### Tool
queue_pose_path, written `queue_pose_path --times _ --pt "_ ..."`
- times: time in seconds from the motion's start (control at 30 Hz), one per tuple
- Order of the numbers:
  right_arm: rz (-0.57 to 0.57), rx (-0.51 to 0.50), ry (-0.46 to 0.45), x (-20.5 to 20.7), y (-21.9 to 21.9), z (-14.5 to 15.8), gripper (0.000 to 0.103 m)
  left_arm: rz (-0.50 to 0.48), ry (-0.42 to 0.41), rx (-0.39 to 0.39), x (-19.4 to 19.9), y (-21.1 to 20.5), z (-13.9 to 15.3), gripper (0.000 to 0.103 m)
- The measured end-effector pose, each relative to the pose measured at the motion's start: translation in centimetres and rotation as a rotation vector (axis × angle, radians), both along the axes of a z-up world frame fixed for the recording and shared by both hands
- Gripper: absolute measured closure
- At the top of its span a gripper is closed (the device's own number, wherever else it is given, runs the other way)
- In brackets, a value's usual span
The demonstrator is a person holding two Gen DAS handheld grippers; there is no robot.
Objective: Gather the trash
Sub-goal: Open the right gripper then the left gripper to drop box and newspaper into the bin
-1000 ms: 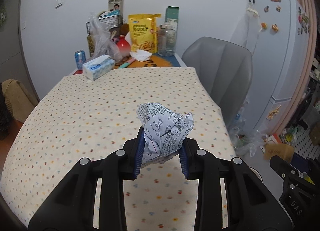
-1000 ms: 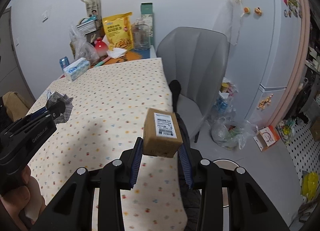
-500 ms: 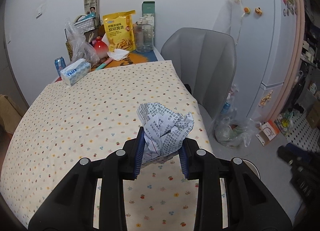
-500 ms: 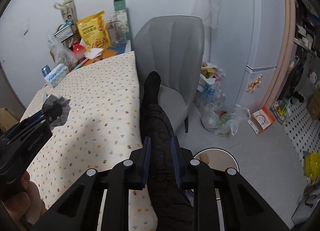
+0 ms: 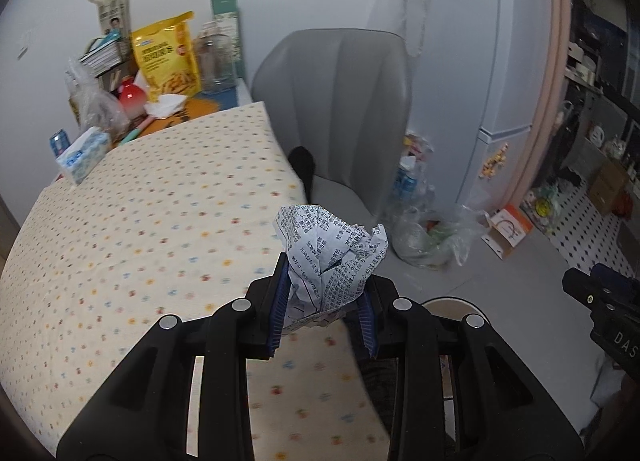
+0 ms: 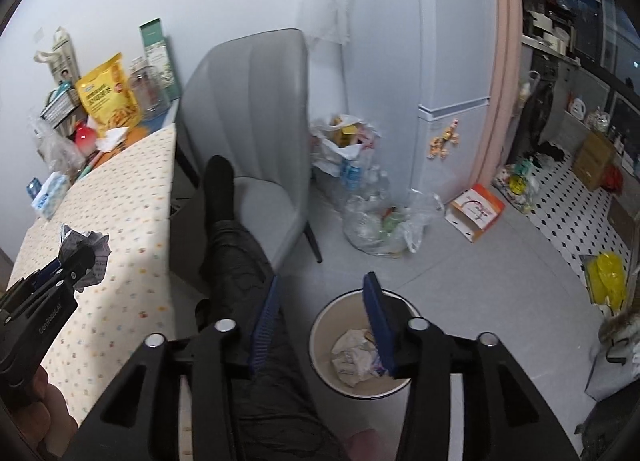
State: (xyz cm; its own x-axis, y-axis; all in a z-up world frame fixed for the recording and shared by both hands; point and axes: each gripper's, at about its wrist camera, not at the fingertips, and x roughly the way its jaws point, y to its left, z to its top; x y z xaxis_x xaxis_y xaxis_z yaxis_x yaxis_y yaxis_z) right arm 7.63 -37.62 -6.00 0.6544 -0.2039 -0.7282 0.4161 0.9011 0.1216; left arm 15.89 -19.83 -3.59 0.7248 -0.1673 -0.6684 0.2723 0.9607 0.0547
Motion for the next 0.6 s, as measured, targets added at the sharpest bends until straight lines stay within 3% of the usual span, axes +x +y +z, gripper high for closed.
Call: queue_pose_path --times 0.1,0.17,0.6 --pt "-0.032 -0.001 0.007 -0.6 -2.0 -0.5 0.042 -0.048 0.019 0.01 0.1 -3.0 -0.8 0.072" --pt "-0.058 -0.011 0.004 -1.1 -3.4 -0.7 0.028 -0.078 0.032 0.018 -0.1 -4.7 -1.3 0.072" --pt "-0.177 0.01 0.061 -3.1 -10.3 -3.8 0.014 -0.238 0.128 0.065 -0.9 -14.5 -5.3 0.069"
